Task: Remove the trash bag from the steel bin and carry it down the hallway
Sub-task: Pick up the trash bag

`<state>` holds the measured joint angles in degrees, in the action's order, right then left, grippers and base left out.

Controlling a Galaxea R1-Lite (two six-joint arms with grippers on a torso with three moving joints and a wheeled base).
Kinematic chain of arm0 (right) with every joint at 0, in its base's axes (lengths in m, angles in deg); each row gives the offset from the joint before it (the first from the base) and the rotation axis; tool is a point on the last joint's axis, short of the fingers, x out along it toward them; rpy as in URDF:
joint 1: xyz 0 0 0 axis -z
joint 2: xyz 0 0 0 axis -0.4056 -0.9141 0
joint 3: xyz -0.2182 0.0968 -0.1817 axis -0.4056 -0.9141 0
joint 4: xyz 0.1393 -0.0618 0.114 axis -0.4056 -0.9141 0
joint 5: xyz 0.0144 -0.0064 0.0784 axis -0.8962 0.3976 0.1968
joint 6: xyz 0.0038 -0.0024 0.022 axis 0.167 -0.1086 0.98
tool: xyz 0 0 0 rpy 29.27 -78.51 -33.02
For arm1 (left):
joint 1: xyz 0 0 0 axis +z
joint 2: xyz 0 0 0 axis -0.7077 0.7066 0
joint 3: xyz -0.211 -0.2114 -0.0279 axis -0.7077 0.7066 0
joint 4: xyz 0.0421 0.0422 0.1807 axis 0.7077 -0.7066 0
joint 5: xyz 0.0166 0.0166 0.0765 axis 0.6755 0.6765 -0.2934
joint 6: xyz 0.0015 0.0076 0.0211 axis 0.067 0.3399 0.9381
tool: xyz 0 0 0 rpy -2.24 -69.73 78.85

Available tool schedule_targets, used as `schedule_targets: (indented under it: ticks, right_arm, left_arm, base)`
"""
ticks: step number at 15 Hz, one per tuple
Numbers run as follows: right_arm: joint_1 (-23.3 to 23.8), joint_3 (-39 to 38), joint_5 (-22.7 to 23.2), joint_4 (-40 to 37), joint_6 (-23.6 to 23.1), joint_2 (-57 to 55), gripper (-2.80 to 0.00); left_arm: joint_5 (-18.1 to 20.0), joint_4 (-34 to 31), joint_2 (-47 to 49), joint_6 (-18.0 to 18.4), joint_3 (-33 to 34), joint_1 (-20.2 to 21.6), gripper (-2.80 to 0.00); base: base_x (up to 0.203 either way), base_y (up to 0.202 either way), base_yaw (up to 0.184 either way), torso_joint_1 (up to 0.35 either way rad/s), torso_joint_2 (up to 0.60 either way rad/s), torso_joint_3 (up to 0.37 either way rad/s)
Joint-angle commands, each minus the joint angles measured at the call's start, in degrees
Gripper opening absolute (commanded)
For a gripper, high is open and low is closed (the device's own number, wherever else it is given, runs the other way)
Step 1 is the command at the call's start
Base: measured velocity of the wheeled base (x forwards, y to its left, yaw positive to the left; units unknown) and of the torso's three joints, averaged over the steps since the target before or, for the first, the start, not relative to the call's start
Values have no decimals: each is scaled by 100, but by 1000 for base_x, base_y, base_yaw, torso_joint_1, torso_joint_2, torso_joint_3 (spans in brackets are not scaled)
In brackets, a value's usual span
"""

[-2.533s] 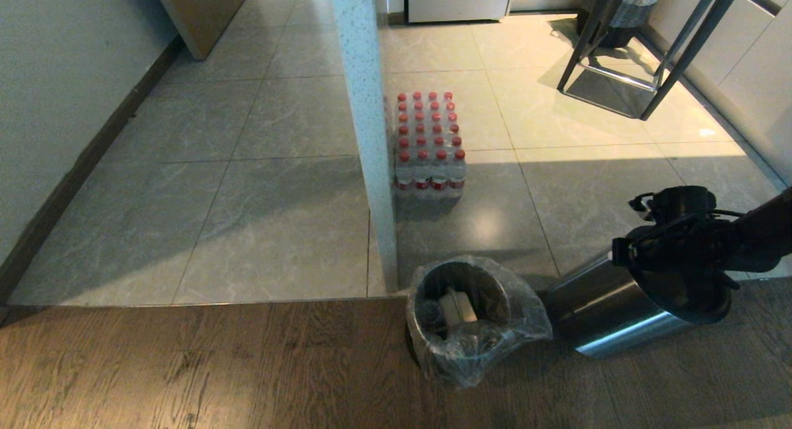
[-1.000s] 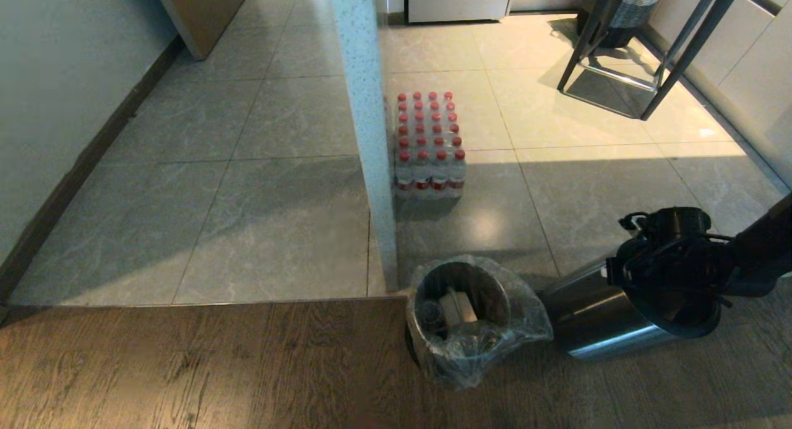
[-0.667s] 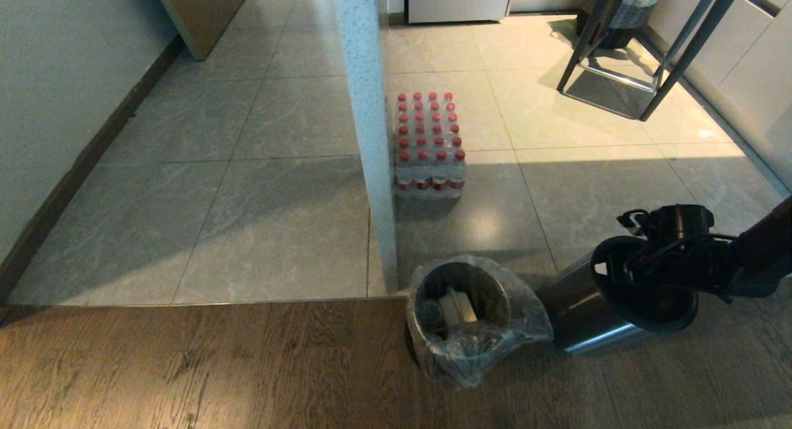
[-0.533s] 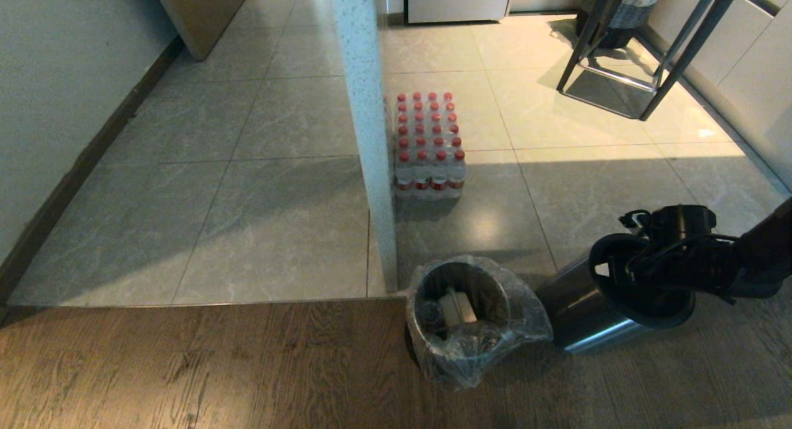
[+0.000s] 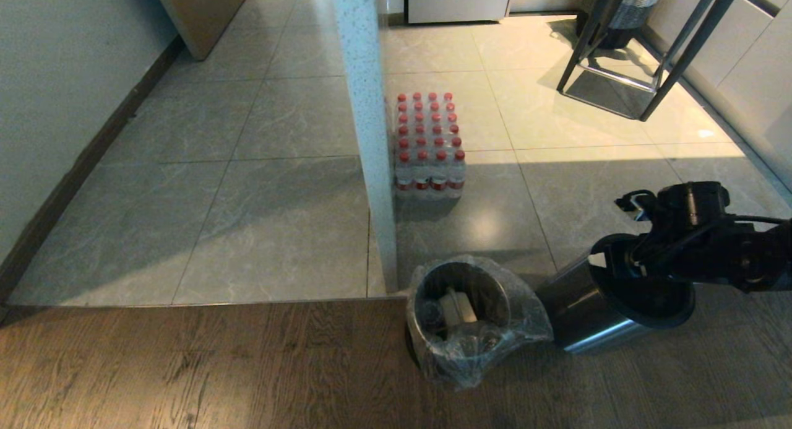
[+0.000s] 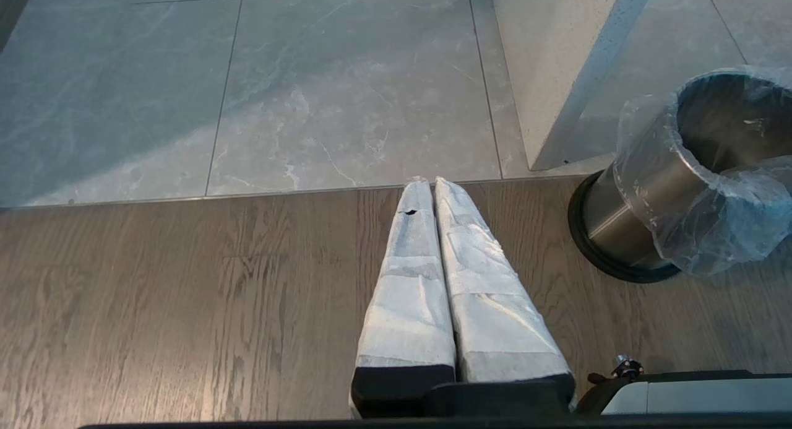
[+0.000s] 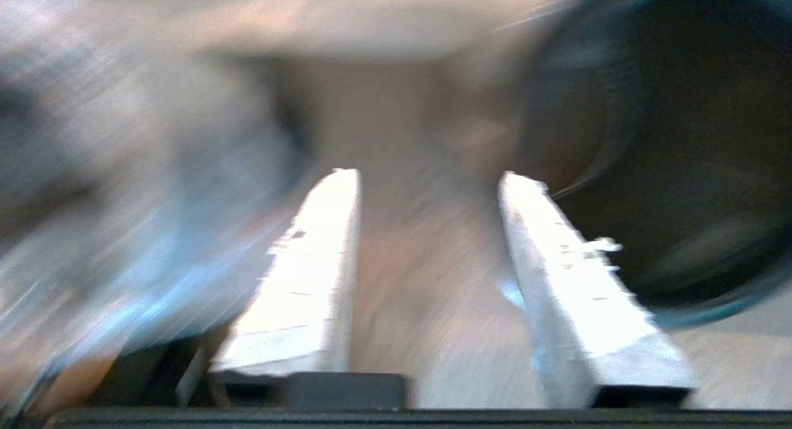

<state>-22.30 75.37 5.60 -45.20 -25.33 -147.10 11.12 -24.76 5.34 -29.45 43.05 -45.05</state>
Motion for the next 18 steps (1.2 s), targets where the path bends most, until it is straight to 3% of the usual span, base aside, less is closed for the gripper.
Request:
schedule_targets:
  ticks: [1, 4, 7, 10, 16, 17, 18]
  right_arm:
    - [-473, -417, 14, -805, 3, 845, -280]
    - [-836, -548, 462, -1412, 351, 893, -280]
    - [-1064, -388, 663, -1479, 476, 438, -280]
    - [-1164, -119, 1245, -1467, 697, 77, -280]
    - [-1460, 458, 1266, -1411, 573, -654, -280]
    - [-1463, 540, 1285, -1292, 565, -726, 0]
    - [-1465, 568, 1269, -1206, 516, -826, 0]
  left_arm:
    - [0, 3, 0, 0, 0, 0, -280]
    - [0, 3, 0, 0, 0, 0, -280]
    - [0, 3, 0, 0, 0, 0, -280]
    - [0, 3, 0, 0, 0, 0, -280]
    - [0, 3, 0, 0, 0, 0, -280]
    - [0, 3, 0, 0, 0, 0, -280]
    - [0, 3, 0, 0, 0, 0, -280]
  base:
    - [0, 0, 0, 0, 0, 0]
    - [0, 0, 0, 0, 0, 0]
    - [0, 0, 0, 0, 0, 0]
    - [0, 0, 0, 0, 0, 0]
    - [0, 0, 0, 0, 0, 0]
    - [0, 0, 0, 0, 0, 0]
    - [0, 0, 0, 0, 0, 0]
